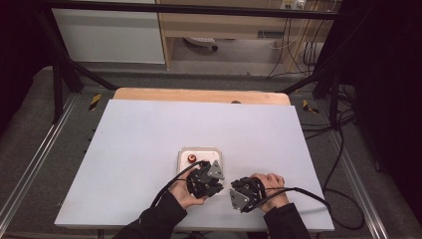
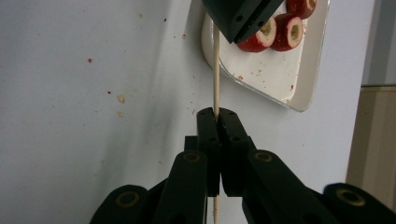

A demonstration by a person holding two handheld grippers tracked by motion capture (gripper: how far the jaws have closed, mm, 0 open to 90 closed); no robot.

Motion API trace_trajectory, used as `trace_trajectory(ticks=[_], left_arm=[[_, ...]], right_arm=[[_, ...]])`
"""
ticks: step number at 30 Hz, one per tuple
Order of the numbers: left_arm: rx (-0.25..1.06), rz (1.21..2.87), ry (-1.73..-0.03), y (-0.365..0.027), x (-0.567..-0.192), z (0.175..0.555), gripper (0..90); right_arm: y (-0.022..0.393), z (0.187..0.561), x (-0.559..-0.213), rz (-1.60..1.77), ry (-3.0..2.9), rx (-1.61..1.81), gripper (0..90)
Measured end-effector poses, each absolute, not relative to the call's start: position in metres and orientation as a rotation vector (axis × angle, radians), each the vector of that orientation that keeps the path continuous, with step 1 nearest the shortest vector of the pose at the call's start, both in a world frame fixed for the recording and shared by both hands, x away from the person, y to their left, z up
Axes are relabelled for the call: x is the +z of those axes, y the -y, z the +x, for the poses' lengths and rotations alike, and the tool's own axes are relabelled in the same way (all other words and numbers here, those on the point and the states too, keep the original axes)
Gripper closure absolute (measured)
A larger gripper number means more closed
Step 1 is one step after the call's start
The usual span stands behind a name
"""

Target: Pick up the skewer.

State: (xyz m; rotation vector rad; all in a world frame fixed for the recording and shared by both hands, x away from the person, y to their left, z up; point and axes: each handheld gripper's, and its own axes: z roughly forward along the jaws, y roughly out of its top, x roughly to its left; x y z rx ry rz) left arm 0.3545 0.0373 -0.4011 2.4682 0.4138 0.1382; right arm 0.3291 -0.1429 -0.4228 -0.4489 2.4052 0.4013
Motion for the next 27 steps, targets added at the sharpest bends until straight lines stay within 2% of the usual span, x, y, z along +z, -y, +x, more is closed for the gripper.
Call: trace_trajectory(ticks=[5, 10, 23, 25, 27], left_arm=[[0.111, 2.545, -0.456, -0.044, -0.4, 0.358, 80.4], [0.056, 2.594, -0.468, -0.045, -0.403, 0.36, 87.0], [0.098, 2.655, -0.449, -0.036, -0.407, 0.356, 88.9], [0.126, 2.637, -0.449, -0.039, -0.406, 0.354, 89.0], [0.137, 2.618, -0.457, -0.044, -0.405, 0.353, 89.0]], right_arm=[[0.14, 0.329, -0.421, -0.461, -2.389, 0.373, 89.2], [0.134, 0.329, -0.421, -0.491, -2.38, 0.331, 89.2], [0.13, 0.327, -0.42, -0.512, -2.367, 0.302, 88.3], [0.131, 0.329, -0.418, -0.46, -2.381, 0.358, 83.6], [0.134, 0.33, -0.415, -0.373, -2.397, 0.383, 74.2]])
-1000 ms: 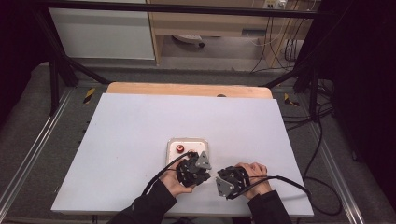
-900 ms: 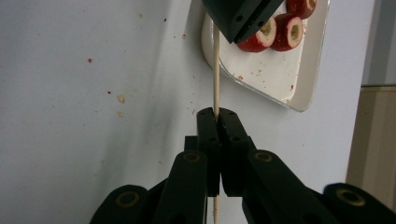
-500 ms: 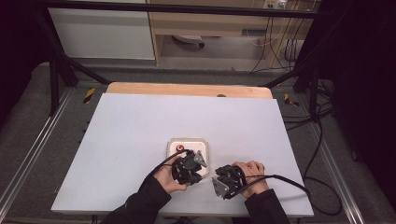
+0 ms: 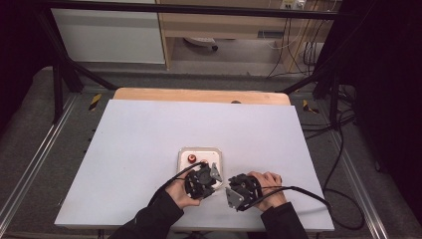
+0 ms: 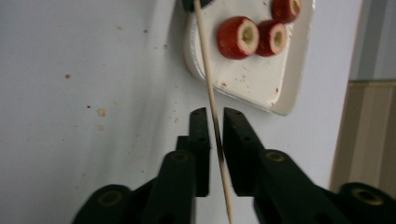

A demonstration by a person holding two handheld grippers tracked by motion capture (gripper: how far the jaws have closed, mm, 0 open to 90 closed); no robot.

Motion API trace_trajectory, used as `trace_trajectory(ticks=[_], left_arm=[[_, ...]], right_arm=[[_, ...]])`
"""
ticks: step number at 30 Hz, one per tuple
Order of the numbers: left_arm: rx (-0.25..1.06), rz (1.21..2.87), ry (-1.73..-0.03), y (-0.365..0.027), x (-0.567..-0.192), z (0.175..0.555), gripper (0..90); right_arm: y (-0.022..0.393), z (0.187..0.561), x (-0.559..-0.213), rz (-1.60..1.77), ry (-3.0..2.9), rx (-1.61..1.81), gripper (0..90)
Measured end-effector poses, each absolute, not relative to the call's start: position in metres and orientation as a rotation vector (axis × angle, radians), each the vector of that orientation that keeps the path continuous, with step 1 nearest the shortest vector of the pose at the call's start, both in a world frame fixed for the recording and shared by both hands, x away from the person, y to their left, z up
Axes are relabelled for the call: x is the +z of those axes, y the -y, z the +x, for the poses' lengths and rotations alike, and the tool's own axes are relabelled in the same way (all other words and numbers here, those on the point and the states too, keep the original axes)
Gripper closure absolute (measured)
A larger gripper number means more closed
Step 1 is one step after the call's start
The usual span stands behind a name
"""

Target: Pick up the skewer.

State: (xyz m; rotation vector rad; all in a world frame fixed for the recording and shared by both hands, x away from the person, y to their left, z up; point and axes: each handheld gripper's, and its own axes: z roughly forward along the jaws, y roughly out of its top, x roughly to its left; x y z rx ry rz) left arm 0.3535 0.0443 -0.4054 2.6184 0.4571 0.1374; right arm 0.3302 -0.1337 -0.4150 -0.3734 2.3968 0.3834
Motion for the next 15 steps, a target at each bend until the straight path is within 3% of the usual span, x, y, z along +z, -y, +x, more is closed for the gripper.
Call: trace_trajectory(ticks=[8, 15], left_arm=[[0.183, 2.619, -0.502, -0.07, -0.405, 0.353, 89.0], [0.196, 2.563, -0.561, -0.095, -0.406, 0.35, 89.0]], right_arm=[[0.153, 0.34, -0.408, 0.003, -2.443, 0.58, 50.2], [0.171, 0.349, -0.417, 0.355, -2.496, 0.715, 36.1]])
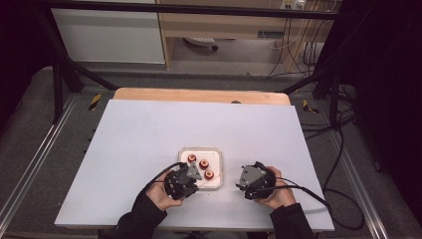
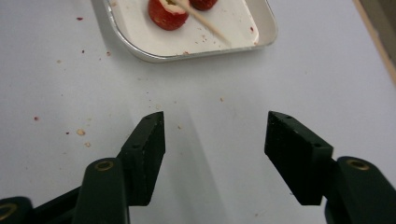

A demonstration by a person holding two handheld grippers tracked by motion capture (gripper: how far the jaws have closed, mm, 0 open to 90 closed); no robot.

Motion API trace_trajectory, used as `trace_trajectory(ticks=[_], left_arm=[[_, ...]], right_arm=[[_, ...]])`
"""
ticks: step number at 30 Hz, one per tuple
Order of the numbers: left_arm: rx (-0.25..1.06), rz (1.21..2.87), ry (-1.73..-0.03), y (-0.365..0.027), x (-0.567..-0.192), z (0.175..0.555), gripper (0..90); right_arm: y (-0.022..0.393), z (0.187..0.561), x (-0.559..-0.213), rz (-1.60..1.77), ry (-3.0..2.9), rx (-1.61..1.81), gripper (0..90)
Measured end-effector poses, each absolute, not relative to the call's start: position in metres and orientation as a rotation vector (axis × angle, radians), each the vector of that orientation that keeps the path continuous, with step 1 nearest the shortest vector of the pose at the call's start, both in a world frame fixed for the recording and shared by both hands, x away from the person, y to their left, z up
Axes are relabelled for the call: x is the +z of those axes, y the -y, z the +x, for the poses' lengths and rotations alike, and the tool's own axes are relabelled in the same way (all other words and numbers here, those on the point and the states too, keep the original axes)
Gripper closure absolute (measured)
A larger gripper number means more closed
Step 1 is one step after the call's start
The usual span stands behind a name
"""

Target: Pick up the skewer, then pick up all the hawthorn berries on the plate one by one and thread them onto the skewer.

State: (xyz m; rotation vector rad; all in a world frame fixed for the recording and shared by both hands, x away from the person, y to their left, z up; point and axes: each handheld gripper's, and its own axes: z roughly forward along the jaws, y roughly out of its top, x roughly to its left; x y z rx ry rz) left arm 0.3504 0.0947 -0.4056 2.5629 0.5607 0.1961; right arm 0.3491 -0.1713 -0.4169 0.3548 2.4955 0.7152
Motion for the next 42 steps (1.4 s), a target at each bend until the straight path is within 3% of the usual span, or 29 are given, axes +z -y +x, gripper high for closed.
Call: trace_trajectory(ticks=[12, 24, 42], left_arm=[[0.258, 2.394, -0.662, -0.135, -0.408, 0.339, 88.9], [0.275, 2.272, -0.74, -0.164, -0.419, 0.333, 88.9], [0.29, 2.217, -0.782, -0.18, -0.427, 0.332, 88.8]], right_arm=[[0.183, 0.358, -0.422, 0.751, -2.515, 0.847, 18.4], [0.176, 0.366, -0.417, 0.995, -2.533, 0.949, 7.3], [0.128, 0.382, -0.396, 1.055, -2.577, 0.994, 6.0]])
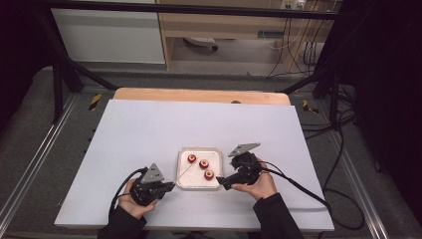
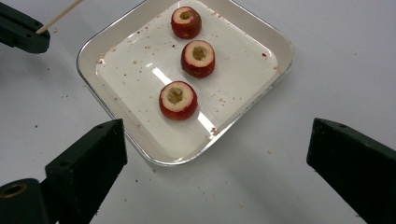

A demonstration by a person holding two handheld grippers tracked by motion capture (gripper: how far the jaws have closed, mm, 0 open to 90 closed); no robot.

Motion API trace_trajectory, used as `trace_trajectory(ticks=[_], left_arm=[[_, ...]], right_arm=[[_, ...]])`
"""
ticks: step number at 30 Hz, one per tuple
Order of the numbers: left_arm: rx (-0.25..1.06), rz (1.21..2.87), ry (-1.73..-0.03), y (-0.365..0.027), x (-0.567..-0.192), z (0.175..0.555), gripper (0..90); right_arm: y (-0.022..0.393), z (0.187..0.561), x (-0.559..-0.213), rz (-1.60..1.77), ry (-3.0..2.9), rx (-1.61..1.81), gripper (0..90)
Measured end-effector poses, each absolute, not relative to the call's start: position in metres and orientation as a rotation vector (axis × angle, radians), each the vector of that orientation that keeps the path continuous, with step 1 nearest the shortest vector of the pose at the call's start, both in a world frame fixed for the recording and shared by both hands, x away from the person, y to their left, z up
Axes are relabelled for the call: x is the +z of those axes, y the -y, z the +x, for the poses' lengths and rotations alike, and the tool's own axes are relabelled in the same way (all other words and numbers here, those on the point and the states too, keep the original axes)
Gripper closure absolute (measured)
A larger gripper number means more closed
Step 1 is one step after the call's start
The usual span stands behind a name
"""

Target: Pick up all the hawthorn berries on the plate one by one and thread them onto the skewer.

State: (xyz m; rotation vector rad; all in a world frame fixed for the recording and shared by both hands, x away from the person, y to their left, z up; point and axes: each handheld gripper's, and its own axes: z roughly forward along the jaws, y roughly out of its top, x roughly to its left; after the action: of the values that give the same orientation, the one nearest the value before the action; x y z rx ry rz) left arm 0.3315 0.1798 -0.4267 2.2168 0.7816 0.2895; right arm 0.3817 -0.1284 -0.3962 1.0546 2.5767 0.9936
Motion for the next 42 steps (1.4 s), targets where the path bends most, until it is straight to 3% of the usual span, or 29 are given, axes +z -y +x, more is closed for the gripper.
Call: trace_trajectory(ticks=[9, 29, 42], left_arm=[[0.294, 2.201, -0.799, -0.184, -0.428, 0.331, 88.8], [0.296, 2.207, -0.813, -0.186, -0.43, 0.333, 88.9], [0.299, 2.208, -0.813, -0.186, -0.429, 0.333, 88.8]], right_arm=[[0.102, 0.39, -0.394, 1.037, -2.622, 0.906, 9.9], [0.066, 0.421, -0.404, 1.113, -2.84, 0.717, 45.8], [0.064, 0.43, -0.412, 1.184, -2.881, 0.671, 56.5]])
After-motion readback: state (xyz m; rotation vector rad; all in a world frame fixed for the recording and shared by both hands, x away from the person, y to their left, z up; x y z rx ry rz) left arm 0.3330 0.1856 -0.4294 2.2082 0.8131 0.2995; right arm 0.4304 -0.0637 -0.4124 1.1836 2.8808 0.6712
